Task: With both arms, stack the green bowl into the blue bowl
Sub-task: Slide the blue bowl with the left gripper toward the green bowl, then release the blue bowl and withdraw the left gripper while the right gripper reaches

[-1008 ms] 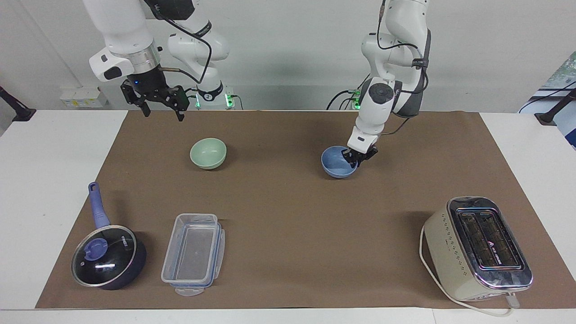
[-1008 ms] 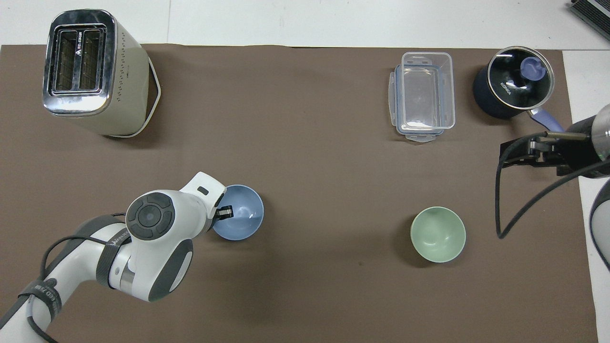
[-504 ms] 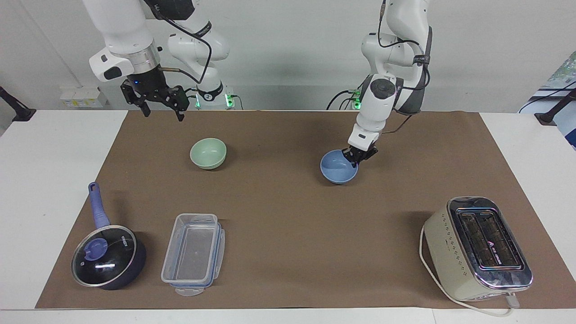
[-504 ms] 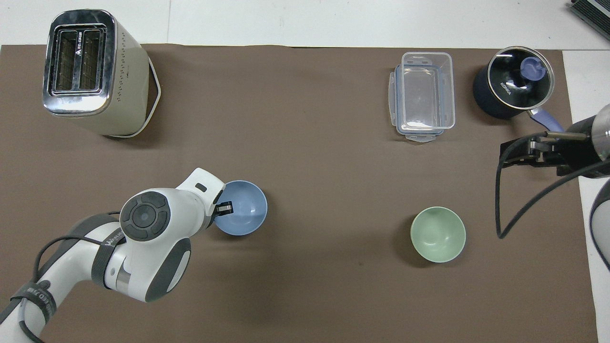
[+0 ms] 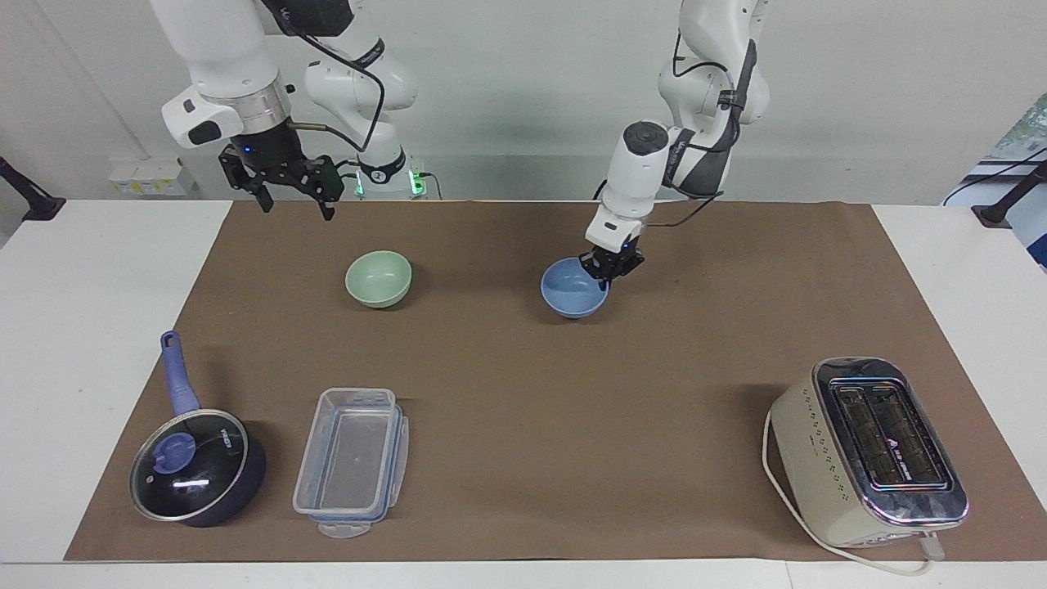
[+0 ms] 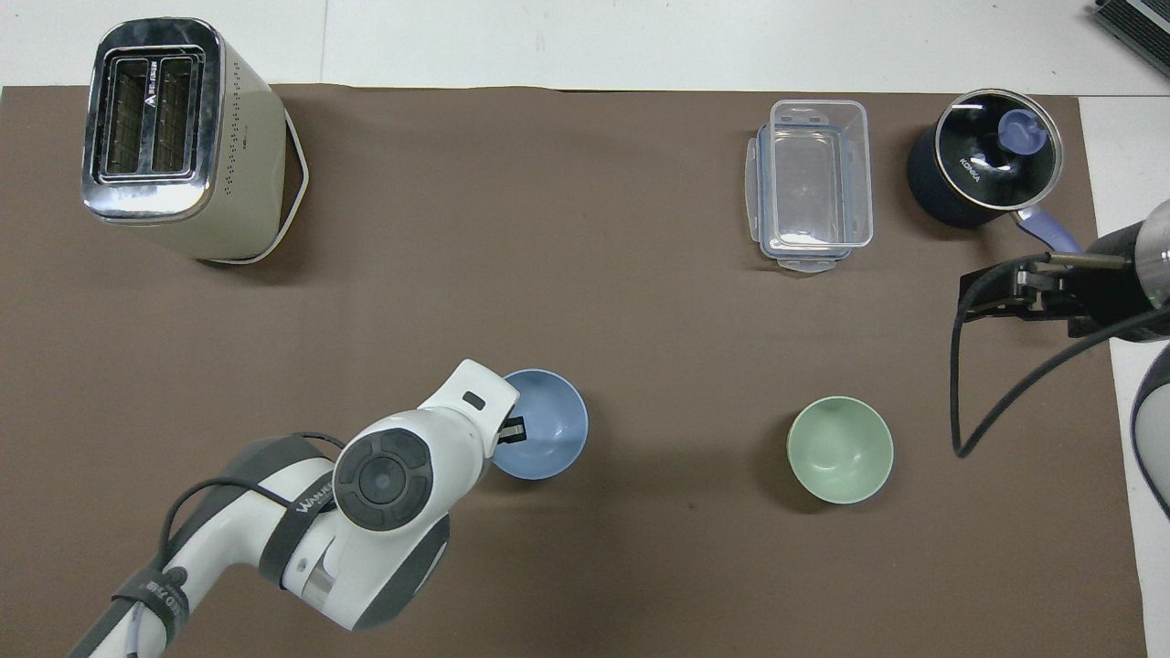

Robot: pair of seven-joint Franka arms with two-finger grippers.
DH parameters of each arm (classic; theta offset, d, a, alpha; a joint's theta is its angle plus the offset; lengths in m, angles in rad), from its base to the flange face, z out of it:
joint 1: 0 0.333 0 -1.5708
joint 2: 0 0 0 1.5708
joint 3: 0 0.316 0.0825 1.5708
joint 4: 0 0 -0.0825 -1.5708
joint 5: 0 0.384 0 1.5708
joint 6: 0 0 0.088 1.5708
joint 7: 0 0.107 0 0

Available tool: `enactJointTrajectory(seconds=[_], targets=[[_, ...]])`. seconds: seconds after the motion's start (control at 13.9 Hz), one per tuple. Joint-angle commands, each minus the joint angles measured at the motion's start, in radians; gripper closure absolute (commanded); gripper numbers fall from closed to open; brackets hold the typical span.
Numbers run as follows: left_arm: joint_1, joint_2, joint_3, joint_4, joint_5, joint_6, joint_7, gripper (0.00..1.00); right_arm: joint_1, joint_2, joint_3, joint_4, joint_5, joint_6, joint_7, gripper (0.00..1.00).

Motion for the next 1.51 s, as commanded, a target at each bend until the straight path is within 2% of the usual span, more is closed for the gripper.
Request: enactJointTrajectory(seconds=[0.0, 0.36, 0.43, 0.5, 0.58, 0.65, 0.86, 1.15, 1.3, 1.44], targets=[[-0.095, -0.007, 0.016, -0.010, -0.005, 0.054, -0.072, 1.00, -0.012, -0.016, 0.000, -0.016, 0.016, 0.021, -0.022, 0.00], [-0.169, 0.021, 0.016, -0.030, -0.005, 0.106, -0.108, 0.99, -0.012, -0.016, 0.001, -0.016, 0.016, 0.020, -0.022, 0.00], [-0.173, 0.045, 0.018, -0.029, -0.005, 0.123, -0.108, 0.88, -0.012, -0.016, 0.001, -0.016, 0.016, 0.018, -0.022, 0.00], [-0.173, 0.055, 0.018, -0.029, -0.005, 0.140, -0.108, 0.69, -0.012, -0.016, 0.001, -0.016, 0.016, 0.018, -0.022, 0.00], [-0.166, 0.061, 0.018, -0.029, -0.005, 0.134, -0.099, 0.09, -0.012, -0.016, 0.001, -0.016, 0.016, 0.018, -0.022, 0.00], [-0.163, 0.062, 0.022, -0.027, -0.005, 0.119, -0.094, 0.00, -0.012, -0.016, 0.001, -0.016, 0.016, 0.020, -0.020, 0.00], [-0.060, 0.036, 0.024, 0.000, -0.003, 0.084, -0.004, 0.00, -0.012, -0.017, 0.001, -0.020, 0.016, 0.020, -0.020, 0.00], [0.075, 0.015, 0.026, 0.106, -0.003, -0.119, 0.142, 0.00, -0.015, -0.029, -0.002, -0.048, 0.018, 0.027, -0.027, 0.00], [0.144, -0.019, 0.024, 0.143, -0.003, -0.191, 0.173, 0.00, -0.021, -0.045, -0.002, -0.098, 0.016, 0.035, -0.030, 0.00], [0.204, -0.042, 0.024, 0.184, -0.005, -0.254, 0.207, 0.00, -0.041, -0.081, -0.002, -0.202, 0.018, 0.116, -0.085, 0.00]])
